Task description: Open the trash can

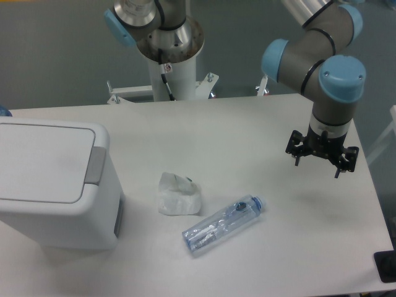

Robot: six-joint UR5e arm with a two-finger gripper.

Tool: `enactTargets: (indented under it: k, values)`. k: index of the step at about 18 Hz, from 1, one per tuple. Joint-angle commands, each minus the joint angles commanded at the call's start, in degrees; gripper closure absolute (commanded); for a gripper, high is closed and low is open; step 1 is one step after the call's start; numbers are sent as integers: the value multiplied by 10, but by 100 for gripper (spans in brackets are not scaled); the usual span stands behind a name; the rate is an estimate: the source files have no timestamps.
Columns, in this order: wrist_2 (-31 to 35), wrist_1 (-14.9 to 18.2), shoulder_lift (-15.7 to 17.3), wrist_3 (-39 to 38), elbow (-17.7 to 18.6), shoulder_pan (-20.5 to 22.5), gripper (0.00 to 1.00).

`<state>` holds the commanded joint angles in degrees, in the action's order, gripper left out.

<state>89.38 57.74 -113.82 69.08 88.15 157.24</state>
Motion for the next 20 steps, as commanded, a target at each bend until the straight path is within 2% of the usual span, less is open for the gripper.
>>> enactTargets:
  k: [8, 13, 15, 20]
  values:
    - [-5, 2, 5, 2, 0, 1, 0]
    - [-7, 9, 31, -7, 6, -7, 0]
    - [-19, 27, 50, -45, 4, -18, 0]
    - [-45, 32, 76, -133, 4, -54, 0]
